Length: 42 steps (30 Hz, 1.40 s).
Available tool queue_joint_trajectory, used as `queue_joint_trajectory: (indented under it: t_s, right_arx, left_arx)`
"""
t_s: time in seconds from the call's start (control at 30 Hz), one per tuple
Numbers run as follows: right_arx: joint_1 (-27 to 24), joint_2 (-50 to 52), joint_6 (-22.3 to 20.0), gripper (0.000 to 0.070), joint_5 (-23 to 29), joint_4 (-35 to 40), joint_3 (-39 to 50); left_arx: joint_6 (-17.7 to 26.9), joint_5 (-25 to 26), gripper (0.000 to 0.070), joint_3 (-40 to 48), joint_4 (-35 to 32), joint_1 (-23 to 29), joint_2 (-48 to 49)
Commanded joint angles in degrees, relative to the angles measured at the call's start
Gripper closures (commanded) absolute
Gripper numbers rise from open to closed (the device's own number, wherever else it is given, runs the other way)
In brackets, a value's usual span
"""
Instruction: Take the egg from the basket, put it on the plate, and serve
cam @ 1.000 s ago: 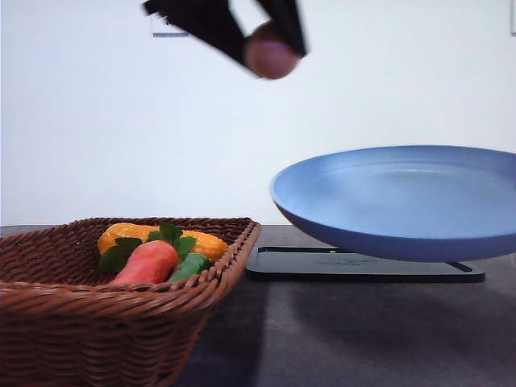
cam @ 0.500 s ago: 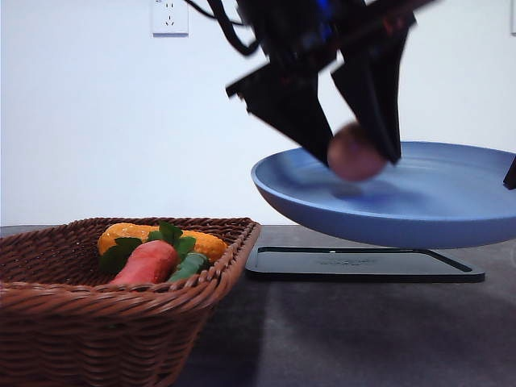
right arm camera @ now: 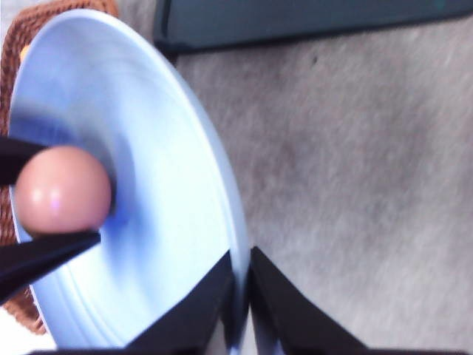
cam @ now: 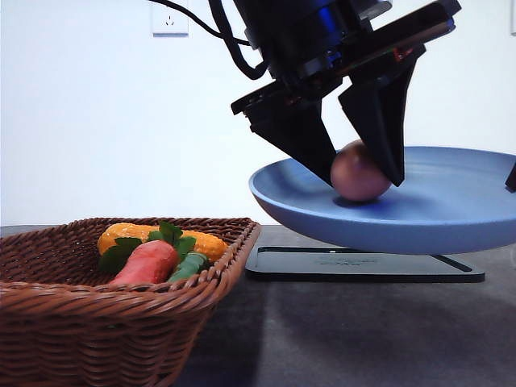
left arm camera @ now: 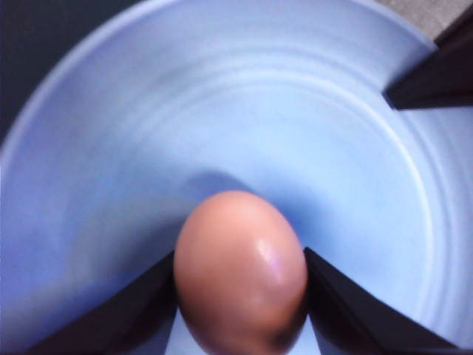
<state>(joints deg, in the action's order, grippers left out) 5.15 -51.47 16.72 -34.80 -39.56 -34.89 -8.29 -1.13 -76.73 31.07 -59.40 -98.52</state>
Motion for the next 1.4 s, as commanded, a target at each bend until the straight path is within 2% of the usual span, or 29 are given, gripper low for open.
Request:
queue_joint_trajectory:
  t_s: [0.0,0.33,0.5,0.67,0.97,1.1,1.37]
  right_arx:
    - [0.15,-0.55,0.50,0.0700,-1.24,-0.17,-0.59]
    - [0.13,-5.27,-0.12,0.0700,-2.03,-2.26,-0.59]
    - [-0.67,-10.22,-0.43,0.0700,-4.39,2.49,-0.65]
    - [-3.76,-17.51,-0.44,0.0700,-4.70,7.25,-2.85]
    - [-7.13,-34.64,-1.74,0.0700,-4.34,10.60,-15.55]
    - [-7.17,-42.58,-1.74,0.0700,-2.17,11.87,-23.12]
    - [-7.17,-56.70,-1.71,0.0700,-1.17,12.15,-36.27]
  left_arx:
    - [0.25,0.22,0.0305,-0.85,-0.40,-0.68,-0.79]
    - [0.98,0.14,0.0302,-3.43,2.41,-0.53,2.92]
    - [2.31,-0.86,0.0302,-4.20,5.98,1.17,8.26]
    - [3.04,-2.93,0.0302,-4.24,9.27,4.48,15.93]
    - [3.28,-9.20,0.0303,-4.24,12.36,10.15,30.83]
    - [3.34,-11.33,0.0303,-4.24,13.28,11.85,36.55]
    - [3.30,-11.63,0.0305,-4.24,15.60,12.57,43.49]
